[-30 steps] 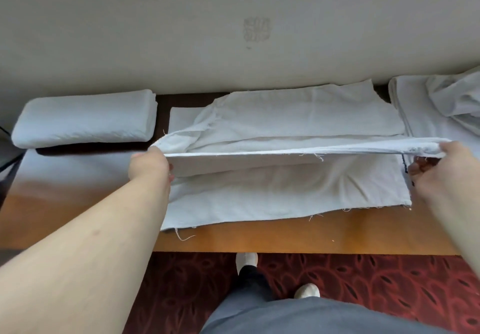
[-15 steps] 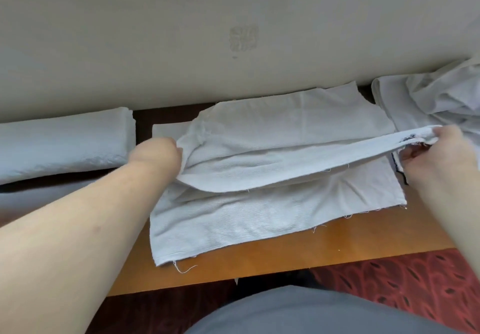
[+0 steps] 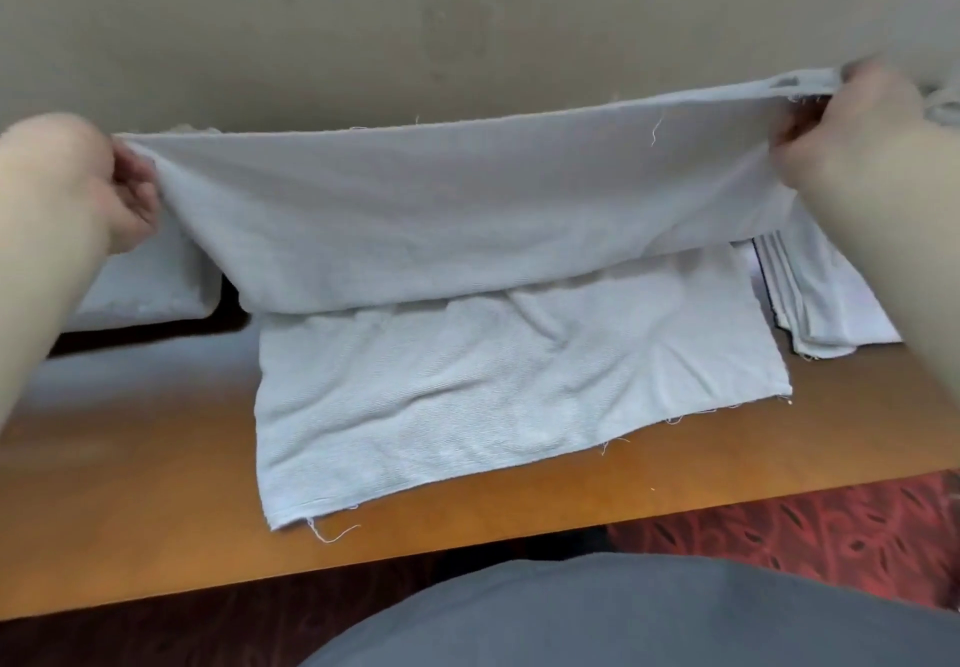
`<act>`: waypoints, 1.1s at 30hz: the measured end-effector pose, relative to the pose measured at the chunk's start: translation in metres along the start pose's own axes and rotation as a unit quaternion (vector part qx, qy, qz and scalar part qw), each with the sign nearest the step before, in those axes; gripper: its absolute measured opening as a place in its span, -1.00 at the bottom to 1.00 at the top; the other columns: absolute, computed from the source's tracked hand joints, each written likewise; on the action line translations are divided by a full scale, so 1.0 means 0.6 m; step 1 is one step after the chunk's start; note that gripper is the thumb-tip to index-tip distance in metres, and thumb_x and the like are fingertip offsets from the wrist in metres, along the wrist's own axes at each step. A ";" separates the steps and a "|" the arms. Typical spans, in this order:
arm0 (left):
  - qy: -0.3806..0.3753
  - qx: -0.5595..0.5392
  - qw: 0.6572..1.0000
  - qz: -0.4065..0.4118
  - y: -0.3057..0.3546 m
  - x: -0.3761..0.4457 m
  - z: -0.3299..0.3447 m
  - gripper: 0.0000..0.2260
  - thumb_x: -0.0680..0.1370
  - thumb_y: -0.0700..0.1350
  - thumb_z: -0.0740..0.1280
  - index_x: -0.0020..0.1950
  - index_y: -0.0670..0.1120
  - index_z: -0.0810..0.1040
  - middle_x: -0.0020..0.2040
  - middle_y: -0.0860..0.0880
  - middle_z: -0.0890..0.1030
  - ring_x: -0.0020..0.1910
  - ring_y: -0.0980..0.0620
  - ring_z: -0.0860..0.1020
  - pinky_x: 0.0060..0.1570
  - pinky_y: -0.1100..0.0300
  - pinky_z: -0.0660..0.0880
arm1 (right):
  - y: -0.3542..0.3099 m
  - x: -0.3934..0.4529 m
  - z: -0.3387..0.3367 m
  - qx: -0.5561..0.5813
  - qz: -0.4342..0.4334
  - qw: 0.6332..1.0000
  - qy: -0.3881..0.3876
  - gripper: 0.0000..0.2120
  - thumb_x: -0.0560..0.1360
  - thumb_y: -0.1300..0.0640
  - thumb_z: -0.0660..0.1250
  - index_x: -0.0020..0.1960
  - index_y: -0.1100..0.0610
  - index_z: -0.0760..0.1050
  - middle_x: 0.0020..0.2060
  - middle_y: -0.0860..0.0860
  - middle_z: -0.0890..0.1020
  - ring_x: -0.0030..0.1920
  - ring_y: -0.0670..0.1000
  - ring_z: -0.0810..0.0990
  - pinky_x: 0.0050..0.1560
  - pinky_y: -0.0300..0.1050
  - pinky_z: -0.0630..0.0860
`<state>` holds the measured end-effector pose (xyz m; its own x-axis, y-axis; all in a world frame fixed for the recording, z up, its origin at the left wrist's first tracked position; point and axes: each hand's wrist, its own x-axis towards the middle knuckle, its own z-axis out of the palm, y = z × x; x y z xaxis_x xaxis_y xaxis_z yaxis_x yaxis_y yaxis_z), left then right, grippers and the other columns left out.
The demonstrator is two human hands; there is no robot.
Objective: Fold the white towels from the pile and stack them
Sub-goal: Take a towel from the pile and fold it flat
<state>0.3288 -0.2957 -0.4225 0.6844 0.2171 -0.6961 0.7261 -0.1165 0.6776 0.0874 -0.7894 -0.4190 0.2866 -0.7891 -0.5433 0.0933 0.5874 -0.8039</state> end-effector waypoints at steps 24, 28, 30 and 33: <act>-0.167 0.617 0.638 0.430 -0.344 -0.083 0.185 -0.41 0.54 0.05 0.32 0.53 0.03 0.23 0.48 -0.10 0.27 0.45 -0.15 0.24 0.43 -0.01 0.21 | 0.303 -0.123 -0.163 -0.800 -0.253 0.441 -0.318 -0.17 0.46 -0.26 0.34 0.60 -0.12 0.02 0.61 0.01 -0.12 0.59 0.05 -0.20 0.56 0.14 -0.10; -0.139 0.667 0.606 0.409 -0.318 -0.069 0.200 -0.10 0.36 0.27 0.43 0.56 0.17 -0.01 0.55 -0.08 0.11 0.51 -0.15 0.11 0.44 -0.15 0.18 | 0.343 -0.178 -0.191 -0.777 -0.332 0.339 -0.414 -0.08 0.42 -0.40 0.24 0.61 -0.07 -0.06 0.61 -0.01 -0.15 0.58 0.07 -0.27 0.53 0.18 -0.27; -0.105 0.696 0.589 0.398 -0.309 -0.075 0.206 -0.02 0.27 0.38 0.42 0.53 0.24 -0.05 0.55 -0.04 0.10 0.51 -0.15 0.08 0.42 -0.21 0.13 | 0.367 -0.199 -0.223 -0.795 -0.297 0.282 -0.447 0.01 0.40 -0.49 0.16 0.61 -0.04 -0.24 0.57 -0.03 -0.30 0.55 0.07 -0.39 0.50 0.21 -0.35; -0.102 0.699 0.598 0.378 -0.305 -0.078 0.206 -0.03 0.23 0.49 0.32 0.51 0.25 -0.04 0.53 0.01 0.12 0.49 -0.13 0.09 0.39 -0.22 0.14 | 0.384 -0.214 -0.267 -0.816 -0.265 0.243 -0.452 0.05 0.42 -0.51 0.08 0.51 -0.03 -0.51 0.49 0.02 -0.49 0.46 0.10 -0.57 0.48 0.27 -0.38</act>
<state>0.1723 -0.4042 -0.5433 0.7421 -0.5167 -0.4271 -0.5492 -0.8339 0.0545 -0.0804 -0.5817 -0.5731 0.8081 0.1184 -0.5770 0.0532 -0.9903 -0.1287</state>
